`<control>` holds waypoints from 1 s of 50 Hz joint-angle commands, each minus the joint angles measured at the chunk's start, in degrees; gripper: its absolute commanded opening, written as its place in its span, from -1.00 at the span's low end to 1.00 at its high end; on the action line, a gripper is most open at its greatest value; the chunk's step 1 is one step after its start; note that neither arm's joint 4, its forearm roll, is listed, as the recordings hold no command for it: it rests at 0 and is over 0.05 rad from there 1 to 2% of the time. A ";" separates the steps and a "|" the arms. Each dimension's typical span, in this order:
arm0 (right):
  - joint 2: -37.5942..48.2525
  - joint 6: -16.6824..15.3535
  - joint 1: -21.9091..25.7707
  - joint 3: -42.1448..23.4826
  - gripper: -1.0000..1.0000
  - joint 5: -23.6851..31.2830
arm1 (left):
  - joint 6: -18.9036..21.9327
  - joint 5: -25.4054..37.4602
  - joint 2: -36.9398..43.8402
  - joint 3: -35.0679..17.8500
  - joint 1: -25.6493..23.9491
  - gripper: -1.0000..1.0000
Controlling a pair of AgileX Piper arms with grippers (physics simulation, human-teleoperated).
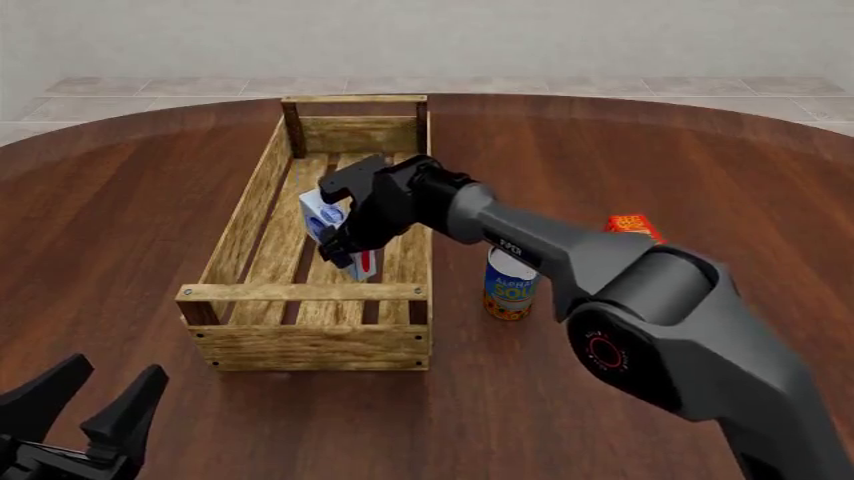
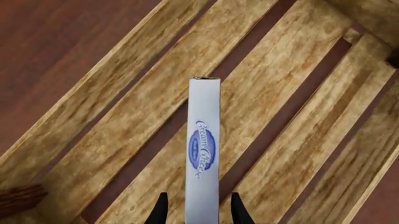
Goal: Pick up the cream cheese and put it in the tray.
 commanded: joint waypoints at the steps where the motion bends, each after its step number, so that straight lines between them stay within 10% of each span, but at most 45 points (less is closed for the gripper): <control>1: -1.94 -1.16 -0.07 -0.16 1.00 0.91 | 0.09 -0.11 0.14 0.00 -0.16 1.00; 18: -6.94 -3.00 -0.39 3.15 1.00 0.31 | 0.22 0.16 -0.16 -0.02 -0.36 1.00; 50: -35.33 0.16 5.11 37.01 1.00 -18.95 | 0.47 1.04 -0.72 0.01 -0.28 1.00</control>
